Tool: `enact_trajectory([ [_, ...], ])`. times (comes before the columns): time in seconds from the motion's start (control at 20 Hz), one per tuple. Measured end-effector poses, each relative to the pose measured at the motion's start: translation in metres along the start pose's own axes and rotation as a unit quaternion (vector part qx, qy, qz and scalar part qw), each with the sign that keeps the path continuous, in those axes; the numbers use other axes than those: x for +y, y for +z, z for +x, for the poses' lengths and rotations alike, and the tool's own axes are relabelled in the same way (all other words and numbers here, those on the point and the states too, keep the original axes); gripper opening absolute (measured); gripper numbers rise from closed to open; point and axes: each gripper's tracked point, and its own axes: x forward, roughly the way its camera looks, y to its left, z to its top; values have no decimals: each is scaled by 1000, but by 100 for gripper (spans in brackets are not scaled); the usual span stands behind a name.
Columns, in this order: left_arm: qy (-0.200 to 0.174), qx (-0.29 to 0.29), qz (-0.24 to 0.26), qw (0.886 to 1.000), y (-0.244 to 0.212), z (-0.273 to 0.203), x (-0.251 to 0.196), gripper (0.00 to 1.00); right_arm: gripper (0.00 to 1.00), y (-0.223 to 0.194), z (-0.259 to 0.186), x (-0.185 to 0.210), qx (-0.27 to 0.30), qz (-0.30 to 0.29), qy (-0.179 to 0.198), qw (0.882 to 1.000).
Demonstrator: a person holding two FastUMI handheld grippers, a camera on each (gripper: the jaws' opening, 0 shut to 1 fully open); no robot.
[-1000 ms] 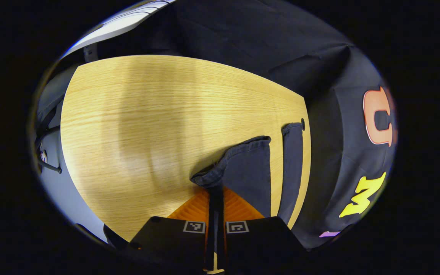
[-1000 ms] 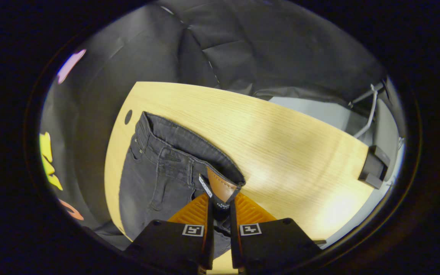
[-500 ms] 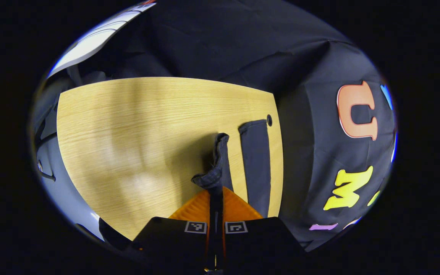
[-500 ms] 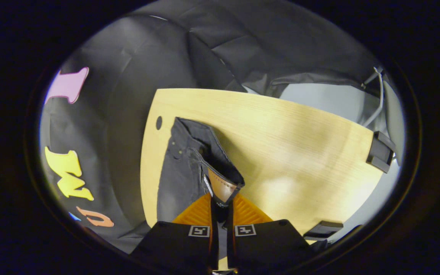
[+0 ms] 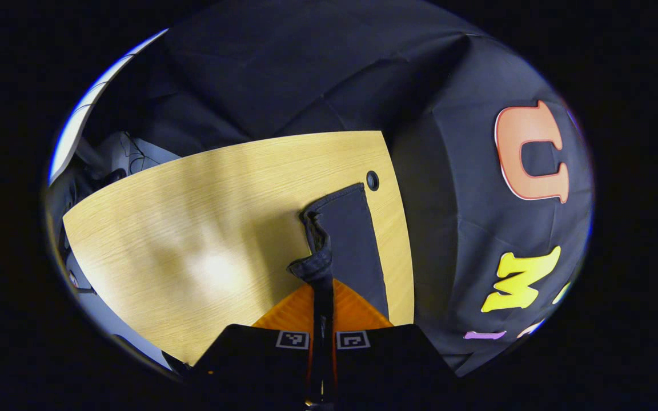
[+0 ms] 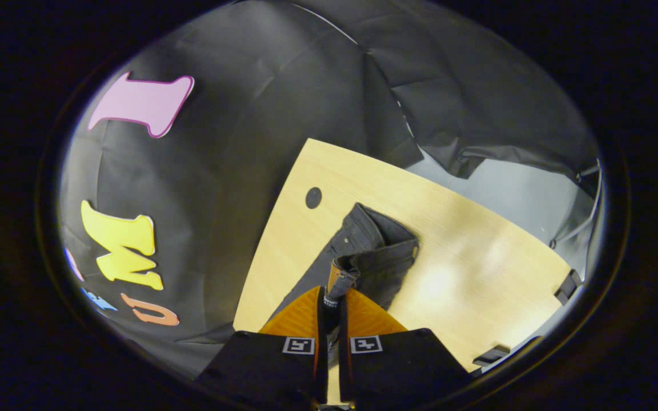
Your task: Grasp the waist and the cuffs of the jeans and fold them to make the two legs overlap; first hold the waist and fold one-third of the jeans toward the cuffs, then hold the cuffs and fold the remaining one-third in the same direction to finish folding.
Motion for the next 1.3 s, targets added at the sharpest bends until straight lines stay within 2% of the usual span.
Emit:
enact_trajectory([
  [0.2,-4,7,-1,1000,21,38,-37,4,8,21,24,17,-7,-4,19,1000],
  [0.35,3,3,60,998,30,70,-50,4,8,37,50,12,-9,11,29,999],
  [0.5,3,7,97,995,33,111,-65,4,8,45,80,4,-4,18,30,999],
  [0.6,12,18,155,988,35,134,-60,4,8,49,100,3,-1,10,24,1000],
  [0.75,53,35,260,964,38,153,-51,5,3,53,113,6,-1,-12,18,1000],
  [0.8,59,34,278,958,39,157,-53,5,8,53,114,8,-1,-20,21,1000],
  [0.85,62,33,289,955,40,164,-56,6,8,55,114,10,-2,-22,24,999],
  [1.0,45,30,284,957,41,171,-69,8,8,60,123,12,-7,-8,37,999],
  [1.1,43,18,269,962,46,176,-68,13,8,60,131,11,-10,9,40,999],
  [1.15,37,15,264,964,50,178,-67,33,8,60,135,9,-14,11,36,999],
  [1.2,32,12,260,965,52,178,-68,25,9,60,139,6,-18,7,26,999],
  [1.25,27,10,256,966,50,176,-71,25,7,60,141,9,-24,5,24,999],
  [1.3,34,1,256,966,54,173,-71,46,24,60,140,13,-26,3,29,999],
])
